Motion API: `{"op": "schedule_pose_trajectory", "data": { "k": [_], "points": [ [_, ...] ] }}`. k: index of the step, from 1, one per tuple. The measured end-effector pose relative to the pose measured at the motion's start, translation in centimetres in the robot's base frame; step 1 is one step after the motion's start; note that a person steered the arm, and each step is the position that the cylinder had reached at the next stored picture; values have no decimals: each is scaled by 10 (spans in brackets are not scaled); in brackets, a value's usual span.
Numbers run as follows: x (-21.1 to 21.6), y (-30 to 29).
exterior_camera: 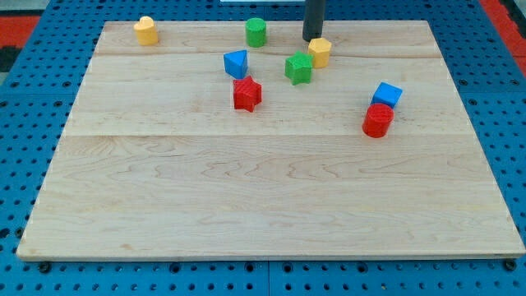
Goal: Push the green star into the red star
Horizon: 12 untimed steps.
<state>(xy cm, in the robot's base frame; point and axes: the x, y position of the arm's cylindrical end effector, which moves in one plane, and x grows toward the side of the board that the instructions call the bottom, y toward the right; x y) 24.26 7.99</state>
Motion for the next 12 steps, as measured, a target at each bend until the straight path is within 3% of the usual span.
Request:
{"op": "schedule_pose_trajectory", "data": {
  "k": [5,6,7,9,10,11,12],
  "points": [
    [3,8],
    [6,-32],
    [34,-33],
    [-8,25],
    [46,21],
    [65,-18],
    [128,-37]
  ]
}}
